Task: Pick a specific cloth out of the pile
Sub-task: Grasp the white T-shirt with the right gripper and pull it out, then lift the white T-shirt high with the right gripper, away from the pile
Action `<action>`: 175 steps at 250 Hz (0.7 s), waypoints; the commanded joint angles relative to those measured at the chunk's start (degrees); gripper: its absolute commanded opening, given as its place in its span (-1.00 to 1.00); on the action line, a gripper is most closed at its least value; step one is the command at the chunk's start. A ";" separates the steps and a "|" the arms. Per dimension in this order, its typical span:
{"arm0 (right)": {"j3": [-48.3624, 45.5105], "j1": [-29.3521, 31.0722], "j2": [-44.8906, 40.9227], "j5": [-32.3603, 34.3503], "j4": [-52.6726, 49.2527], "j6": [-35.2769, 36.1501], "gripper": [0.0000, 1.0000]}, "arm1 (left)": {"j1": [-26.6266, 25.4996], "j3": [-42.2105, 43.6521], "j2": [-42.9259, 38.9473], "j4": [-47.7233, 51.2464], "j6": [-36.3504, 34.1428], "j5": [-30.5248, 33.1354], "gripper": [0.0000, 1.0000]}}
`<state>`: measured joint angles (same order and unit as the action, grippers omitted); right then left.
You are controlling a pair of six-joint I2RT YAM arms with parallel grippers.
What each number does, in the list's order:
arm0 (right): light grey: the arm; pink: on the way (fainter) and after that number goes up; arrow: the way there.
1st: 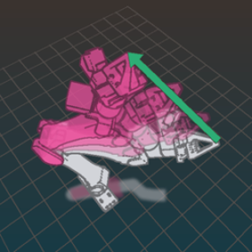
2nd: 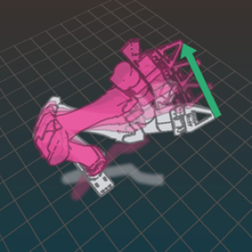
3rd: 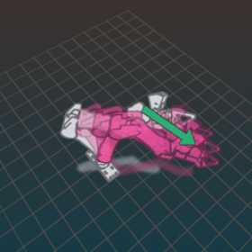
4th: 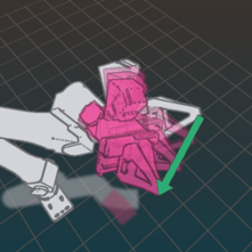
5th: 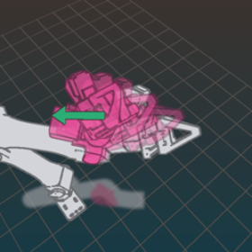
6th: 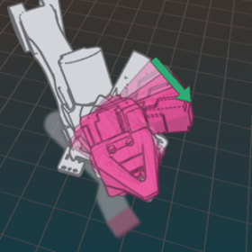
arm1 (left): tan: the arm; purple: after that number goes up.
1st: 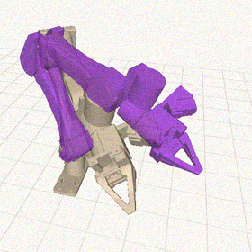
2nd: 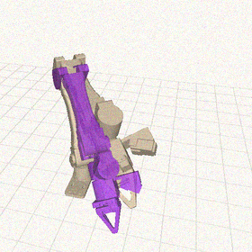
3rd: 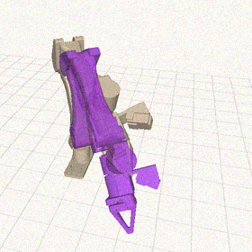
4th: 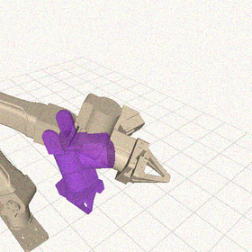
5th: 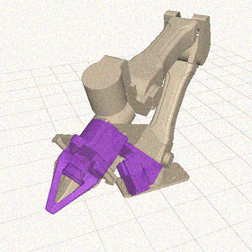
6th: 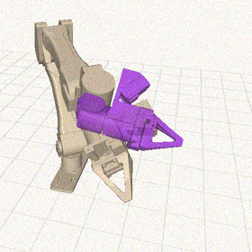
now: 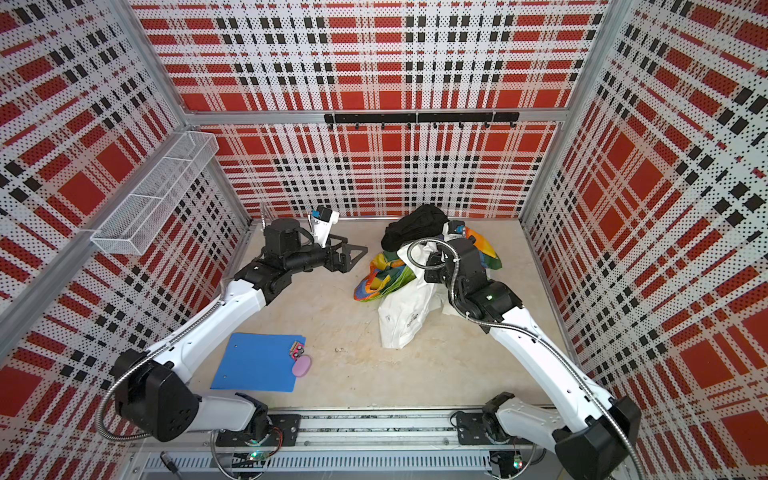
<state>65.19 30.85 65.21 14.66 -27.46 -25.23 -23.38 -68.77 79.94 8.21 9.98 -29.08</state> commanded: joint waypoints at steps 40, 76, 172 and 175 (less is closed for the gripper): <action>3.64 -0.85 -4.16 14.60 -0.84 -4.10 -1.00 | -1.12 -0.31 0.75 -0.35 -0.73 0.43 0.98; 4.08 -3.42 -6.01 11.98 0.19 -3.93 -1.00 | -1.54 -0.40 1.17 -0.09 -0.77 0.42 0.99; 15.33 -3.69 -3.58 12.60 0.48 1.05 -1.00 | -2.38 -0.65 1.25 0.44 -1.26 1.04 0.98; 15.82 -3.69 -3.48 12.41 0.56 1.13 -1.00 | -2.38 -0.65 1.27 0.43 -1.23 1.01 0.98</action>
<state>75.53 27.33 61.34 25.17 -32.71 -26.70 -25.23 -68.77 81.01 8.69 9.76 -28.45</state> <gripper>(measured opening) 0.100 0.993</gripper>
